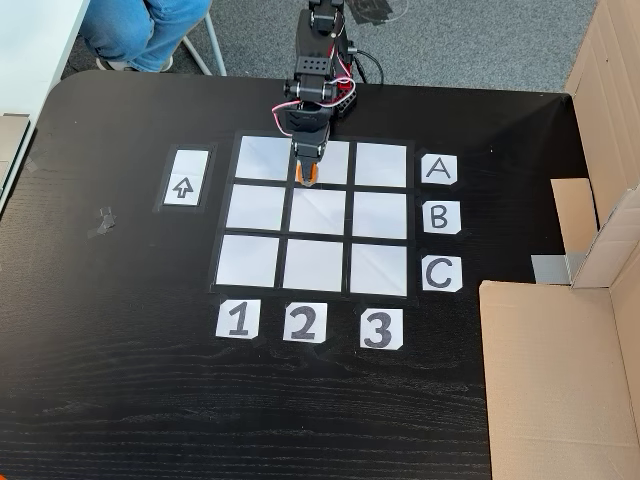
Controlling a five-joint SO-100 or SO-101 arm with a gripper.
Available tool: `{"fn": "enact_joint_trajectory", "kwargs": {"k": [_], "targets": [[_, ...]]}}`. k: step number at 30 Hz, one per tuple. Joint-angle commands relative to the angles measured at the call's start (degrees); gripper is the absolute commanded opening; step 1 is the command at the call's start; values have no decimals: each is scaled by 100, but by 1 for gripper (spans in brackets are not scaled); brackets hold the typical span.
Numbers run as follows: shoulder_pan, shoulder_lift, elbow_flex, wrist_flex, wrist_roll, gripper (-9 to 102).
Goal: Pick up the round, orange token and place it in the grid on square B2.
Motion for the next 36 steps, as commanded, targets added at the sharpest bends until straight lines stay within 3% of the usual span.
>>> {"fn": "enact_joint_trajectory", "kwargs": {"k": [1, 33, 36], "targets": [[-44, -211, -176, -158, 53, -1], [-343, -1819, -536, -1143, 141, -1], [-343, -1846, -475, -1151, 141, 9]]}}
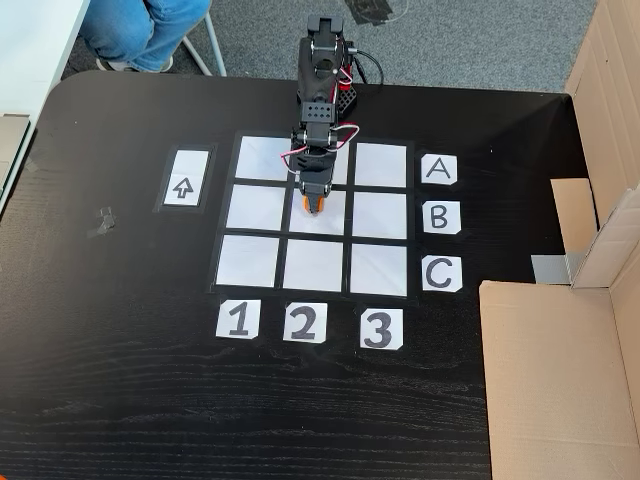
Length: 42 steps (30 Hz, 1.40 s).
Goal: Pick up the round, orange token and place it in the grid on square B2.
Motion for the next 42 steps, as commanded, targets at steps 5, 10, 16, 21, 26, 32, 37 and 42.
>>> {"fn": "enact_joint_trajectory", "kwargs": {"k": [5, 10, 16, 21, 26, 32, 37, 42], "targets": [[-35, 123, 114, -62, 53, 39], [-105, 396, 615, -62, 53, 51], [-62, 1626, 1688, -396, 53, 54], [290, 3797, 3586, -1679, 26, 54], [1099, 6231, 5238, -2461, -141, 54], [3146, 9070, 6144, -2470, -272, 33], [5730, 10898, 6390, -2470, -246, -1], [8086, 11760, 7110, -2566, -211, -1]]}}
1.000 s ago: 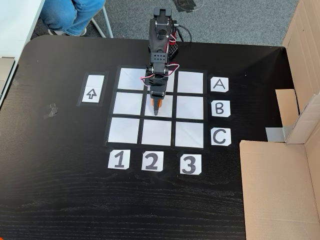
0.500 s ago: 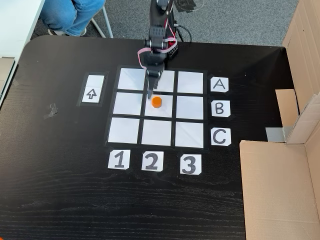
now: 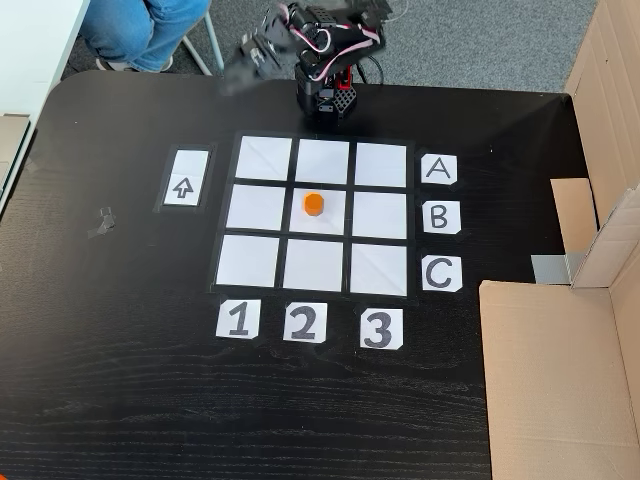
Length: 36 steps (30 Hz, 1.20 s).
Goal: Pick up the round, orange token and place it in the grid on square B2.
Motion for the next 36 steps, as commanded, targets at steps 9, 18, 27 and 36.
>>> {"fn": "enact_joint_trajectory", "kwargs": {"k": [9, 18, 27, 36], "targets": [[2777, 782, 1600, -352, -237, -1], [2839, 773, 1591, -352, -237, -1], [2856, 773, 1591, -360, -229, -1], [2856, 765, 1591, -360, -229, -1]]}}
